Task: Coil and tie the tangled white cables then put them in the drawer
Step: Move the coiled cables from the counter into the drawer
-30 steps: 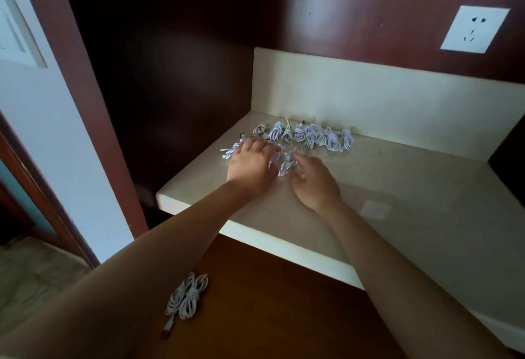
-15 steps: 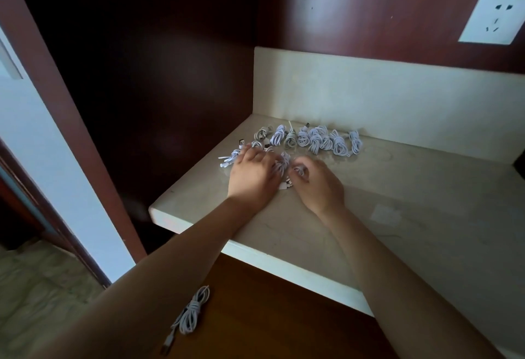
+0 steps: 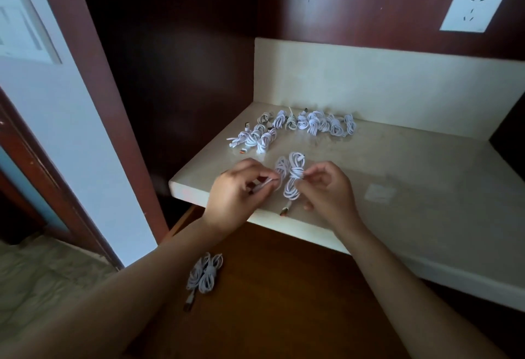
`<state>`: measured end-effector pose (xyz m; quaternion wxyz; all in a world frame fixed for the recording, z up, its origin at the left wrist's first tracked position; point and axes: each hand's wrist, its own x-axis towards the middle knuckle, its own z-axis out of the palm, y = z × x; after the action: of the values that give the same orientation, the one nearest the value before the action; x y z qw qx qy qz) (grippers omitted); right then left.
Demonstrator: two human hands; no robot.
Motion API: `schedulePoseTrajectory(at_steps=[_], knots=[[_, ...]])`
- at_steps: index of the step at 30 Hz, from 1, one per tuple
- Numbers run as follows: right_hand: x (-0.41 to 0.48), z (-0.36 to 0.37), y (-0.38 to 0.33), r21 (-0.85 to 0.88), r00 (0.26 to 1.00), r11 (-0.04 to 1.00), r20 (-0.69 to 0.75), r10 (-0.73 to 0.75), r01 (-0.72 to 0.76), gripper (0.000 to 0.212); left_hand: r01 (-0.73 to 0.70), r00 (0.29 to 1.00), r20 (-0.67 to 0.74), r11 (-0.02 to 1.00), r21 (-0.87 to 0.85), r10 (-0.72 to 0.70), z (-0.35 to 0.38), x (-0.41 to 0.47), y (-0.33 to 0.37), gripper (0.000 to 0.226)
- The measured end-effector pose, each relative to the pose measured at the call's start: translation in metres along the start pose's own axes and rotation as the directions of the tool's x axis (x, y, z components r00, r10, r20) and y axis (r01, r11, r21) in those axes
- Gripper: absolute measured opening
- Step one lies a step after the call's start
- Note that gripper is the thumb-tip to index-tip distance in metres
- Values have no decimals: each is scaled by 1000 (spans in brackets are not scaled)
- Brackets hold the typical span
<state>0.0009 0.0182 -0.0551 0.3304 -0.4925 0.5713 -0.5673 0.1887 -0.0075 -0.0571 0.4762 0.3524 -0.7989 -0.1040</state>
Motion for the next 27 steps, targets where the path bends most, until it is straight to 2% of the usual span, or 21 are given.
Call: schedulePoseTrajectory(at_steps=[5, 8, 11, 14, 17, 21, 25, 27], knots=[[-55, 8, -10, -48, 990, 999, 136, 26, -19, 21, -39, 993, 106, 997, -72, 46, -38, -49, 19, 7], [-84, 16, -4, -114, 976, 991, 194, 94, -73, 20, -89, 977, 183, 991, -101, 106, -47, -80, 15, 9], [-105, 22, 15, -177, 952, 977, 261, 160, -115, 16, -153, 953, 254, 986, -61, 164, -52, -105, 8, 15], [-117, 31, 37, -265, 926, 952, 299, 229, -150, 11, -178, 903, 396, 984, -15, 170, -52, -122, -2, 16], [-116, 41, 59, -296, 901, 927, 293, 318, -231, 14, -141, 831, 550, 988, 58, 86, -44, -122, -16, 15], [-104, 54, 88, -327, 849, 876, 279, 448, -354, 15, -144, 761, 649, 980, 135, 22, -25, -111, -36, 8], [-97, 70, 116, -367, 819, 831, 243, 520, -418, 24, -263, 704, 708, 948, 178, 62, -6, -115, -50, 15], [-95, 75, 127, -418, 827, 816, 221, 518, -400, 26, -312, 666, 743, 930, 194, 69, -2, -116, -55, 6]])
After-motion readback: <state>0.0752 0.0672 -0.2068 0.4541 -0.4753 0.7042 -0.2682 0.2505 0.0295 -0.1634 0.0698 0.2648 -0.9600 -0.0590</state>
